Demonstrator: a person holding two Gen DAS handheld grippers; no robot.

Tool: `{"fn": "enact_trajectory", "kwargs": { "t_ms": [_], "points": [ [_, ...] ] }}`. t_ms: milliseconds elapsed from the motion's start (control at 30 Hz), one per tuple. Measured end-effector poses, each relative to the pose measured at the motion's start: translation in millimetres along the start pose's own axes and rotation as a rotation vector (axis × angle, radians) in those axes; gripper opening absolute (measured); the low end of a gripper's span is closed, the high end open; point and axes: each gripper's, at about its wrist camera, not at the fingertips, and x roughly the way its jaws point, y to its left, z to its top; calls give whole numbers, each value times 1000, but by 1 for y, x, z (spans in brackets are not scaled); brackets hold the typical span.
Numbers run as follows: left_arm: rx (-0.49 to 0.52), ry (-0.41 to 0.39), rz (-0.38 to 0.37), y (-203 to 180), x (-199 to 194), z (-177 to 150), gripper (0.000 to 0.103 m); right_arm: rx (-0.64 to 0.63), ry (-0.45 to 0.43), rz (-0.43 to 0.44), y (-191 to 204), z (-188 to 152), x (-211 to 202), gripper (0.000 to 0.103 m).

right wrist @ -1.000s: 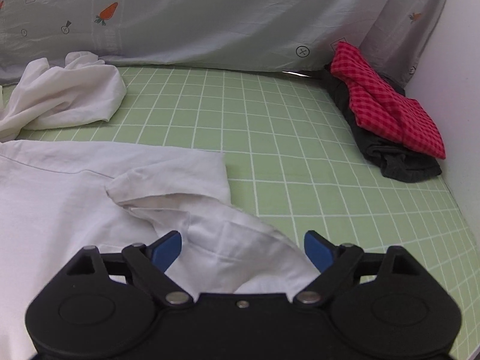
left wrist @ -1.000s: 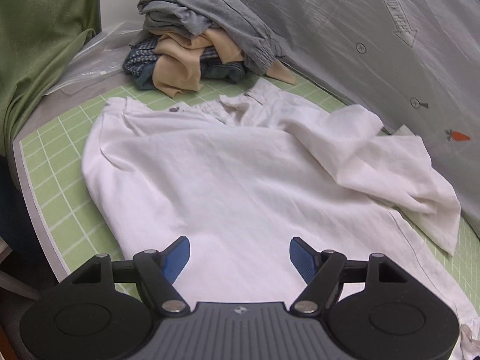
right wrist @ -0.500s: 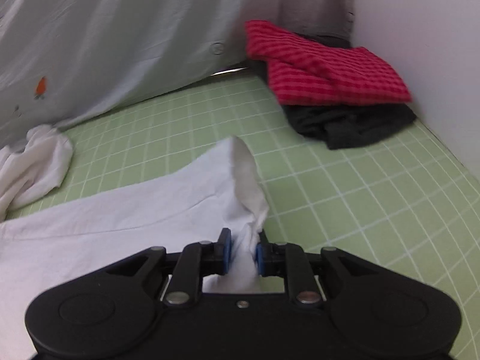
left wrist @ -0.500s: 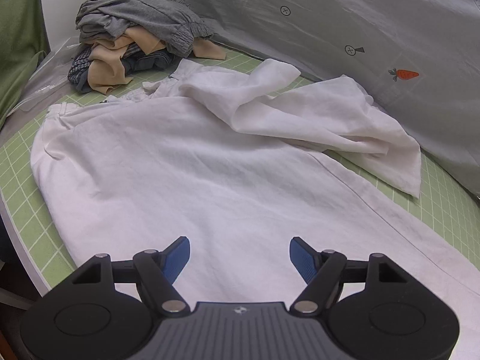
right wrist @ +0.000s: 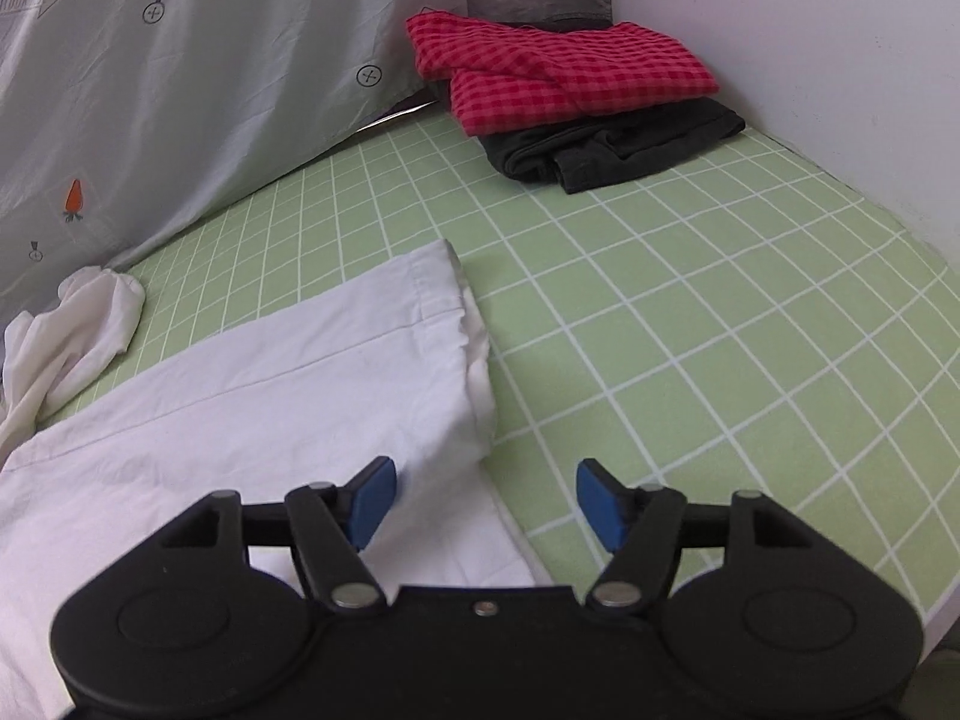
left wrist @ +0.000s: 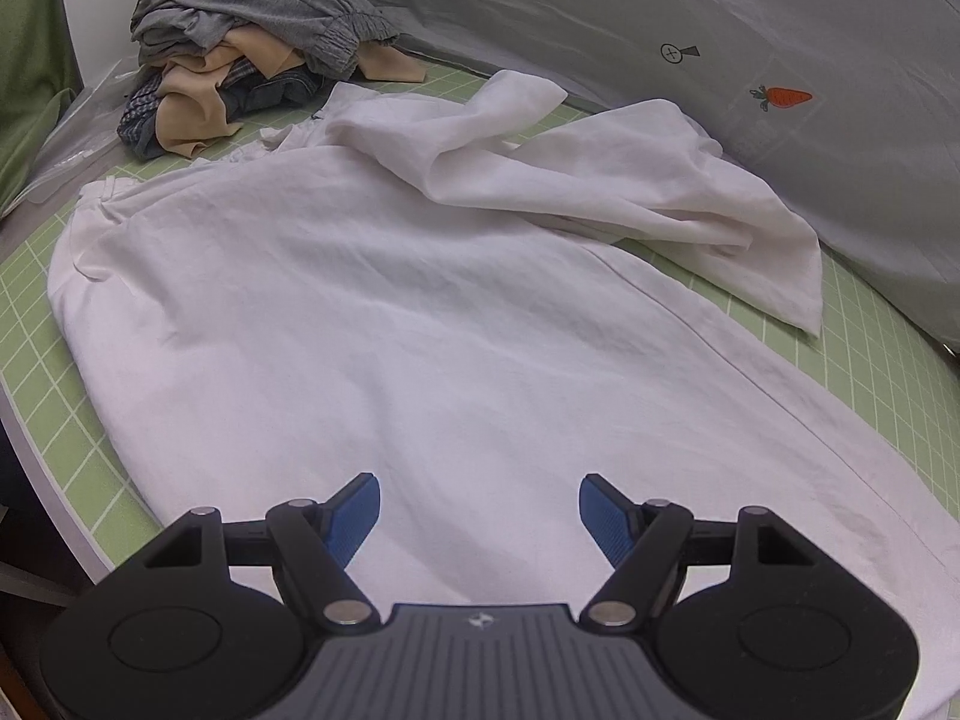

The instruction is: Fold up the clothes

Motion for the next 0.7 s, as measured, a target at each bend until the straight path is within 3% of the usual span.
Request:
{"fn": "enact_trajectory", "kwargs": {
  "t_ms": [100, 233, 333, 367, 500, 700],
  "points": [
    [5, 3, -4, 0, -3, -5, 74, -50, 9, -8, 10, -14, -5, 74],
    [13, 12, -6, 1, -5, -12, 74, -131, 55, -59, 19, -29, 3, 71],
    [16, 17, -8, 1, -6, -16, 74, -200, 40, -84, 23, -32, 0, 36],
    [16, 20, -10, 1, -6, -17, 74, -222, 41, -90, 25, -32, -1, 6],
    [15, 38, -25, -1, -4, -21, 75, -326, 43, -152, 29, -35, -9, 3],
    [25, 71, -33, 0, 0, -25, 75, -322, 82, -308, 6, -53, -23, 4]
  ]
}}
